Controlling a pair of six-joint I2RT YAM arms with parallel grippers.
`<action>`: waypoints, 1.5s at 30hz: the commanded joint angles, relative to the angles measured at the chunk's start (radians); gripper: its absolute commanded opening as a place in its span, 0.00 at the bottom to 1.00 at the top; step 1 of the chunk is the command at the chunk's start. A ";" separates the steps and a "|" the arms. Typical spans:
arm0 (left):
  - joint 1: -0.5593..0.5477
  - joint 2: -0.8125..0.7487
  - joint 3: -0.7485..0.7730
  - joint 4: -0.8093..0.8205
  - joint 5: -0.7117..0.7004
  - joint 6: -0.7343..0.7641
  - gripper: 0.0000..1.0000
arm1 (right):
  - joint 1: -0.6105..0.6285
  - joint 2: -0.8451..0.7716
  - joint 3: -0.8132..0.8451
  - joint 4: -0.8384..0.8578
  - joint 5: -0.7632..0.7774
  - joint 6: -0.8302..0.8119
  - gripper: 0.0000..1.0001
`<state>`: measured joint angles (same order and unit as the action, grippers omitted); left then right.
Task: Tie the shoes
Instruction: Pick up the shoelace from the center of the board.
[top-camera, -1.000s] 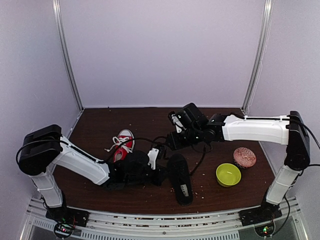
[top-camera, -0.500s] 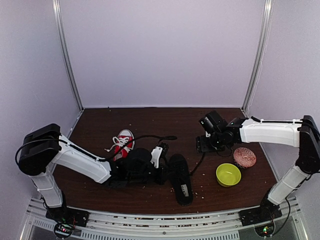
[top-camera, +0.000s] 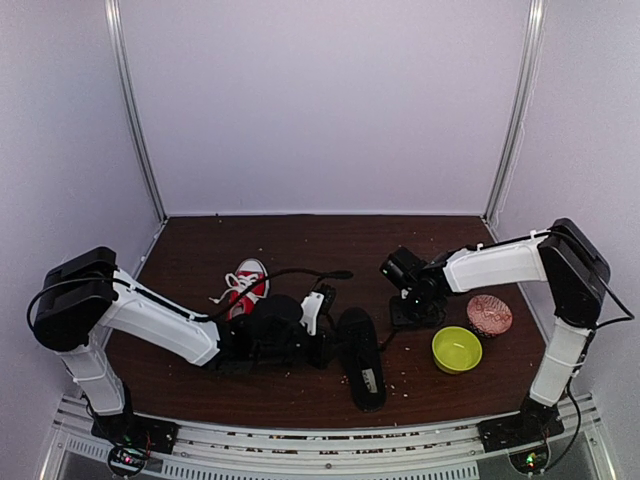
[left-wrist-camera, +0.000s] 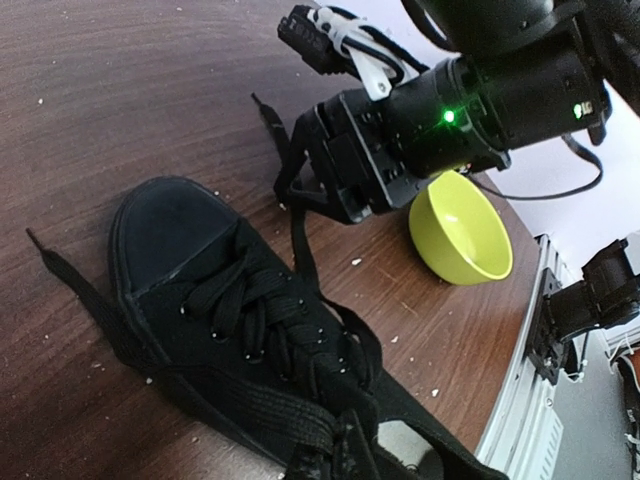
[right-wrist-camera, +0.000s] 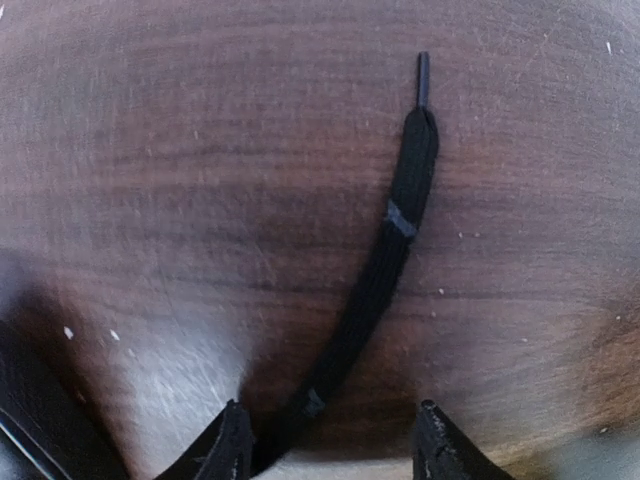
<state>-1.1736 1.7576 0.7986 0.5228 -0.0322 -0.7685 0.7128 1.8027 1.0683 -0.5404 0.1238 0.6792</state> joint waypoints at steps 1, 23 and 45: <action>-0.006 -0.025 0.027 -0.004 -0.012 0.025 0.00 | -0.004 0.031 0.032 0.025 -0.003 0.027 0.52; -0.006 -0.106 -0.019 -0.020 -0.025 0.023 0.00 | -0.004 -0.193 -0.129 0.112 0.043 0.045 0.00; 0.095 -0.030 0.074 -0.041 0.362 0.213 0.06 | 0.077 -0.650 -0.189 0.360 -0.280 -0.122 0.00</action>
<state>-1.1007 1.7187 0.8257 0.4549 0.2214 -0.6292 0.7807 1.1679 0.8463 -0.2321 -0.0727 0.5884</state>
